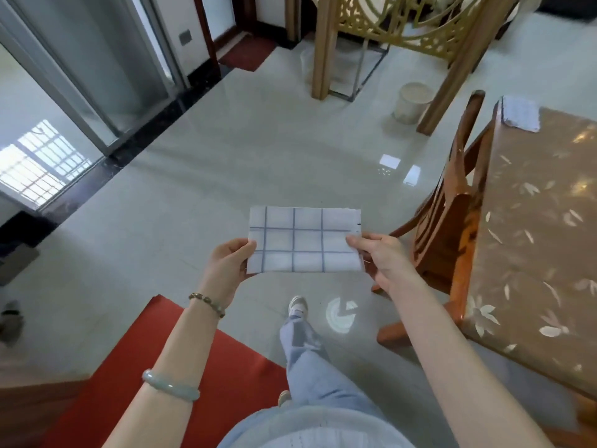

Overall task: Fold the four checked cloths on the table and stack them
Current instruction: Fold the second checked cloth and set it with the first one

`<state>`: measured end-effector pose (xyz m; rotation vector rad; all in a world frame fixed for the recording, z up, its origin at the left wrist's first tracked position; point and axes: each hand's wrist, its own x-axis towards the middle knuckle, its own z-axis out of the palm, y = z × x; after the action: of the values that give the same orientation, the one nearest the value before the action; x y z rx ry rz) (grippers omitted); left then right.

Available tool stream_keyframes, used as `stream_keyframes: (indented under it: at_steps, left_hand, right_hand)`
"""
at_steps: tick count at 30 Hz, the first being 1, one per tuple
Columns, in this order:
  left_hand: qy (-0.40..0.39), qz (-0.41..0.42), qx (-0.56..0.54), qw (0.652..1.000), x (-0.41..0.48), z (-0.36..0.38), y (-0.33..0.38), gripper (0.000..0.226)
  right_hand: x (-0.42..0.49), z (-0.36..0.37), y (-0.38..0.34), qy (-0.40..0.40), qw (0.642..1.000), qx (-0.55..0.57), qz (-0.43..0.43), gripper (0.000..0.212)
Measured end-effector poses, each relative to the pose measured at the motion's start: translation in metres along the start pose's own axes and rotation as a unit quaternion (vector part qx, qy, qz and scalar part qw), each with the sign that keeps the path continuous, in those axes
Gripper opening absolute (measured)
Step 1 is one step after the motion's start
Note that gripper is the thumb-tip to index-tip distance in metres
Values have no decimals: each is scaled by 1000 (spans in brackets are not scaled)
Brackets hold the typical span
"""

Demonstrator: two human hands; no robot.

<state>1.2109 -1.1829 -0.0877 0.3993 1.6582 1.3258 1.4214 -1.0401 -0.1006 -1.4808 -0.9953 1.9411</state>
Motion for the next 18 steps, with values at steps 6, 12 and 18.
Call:
stream_keyframes:
  at_steps: [6,12,18]
  left_hand:
    - [-62,-1,-4,998,120,31,61,22]
    - [-97,-2,8,995,231,62,120,17]
    - [-113,-23,6,993,324,95,161,16]
  right_hand:
    - [94,15,-63,39,998,39,-13,12]
    - [178,25,-135,73,996,52,-16,10]
    - [247,31,-190,102,992,73,-23,10]
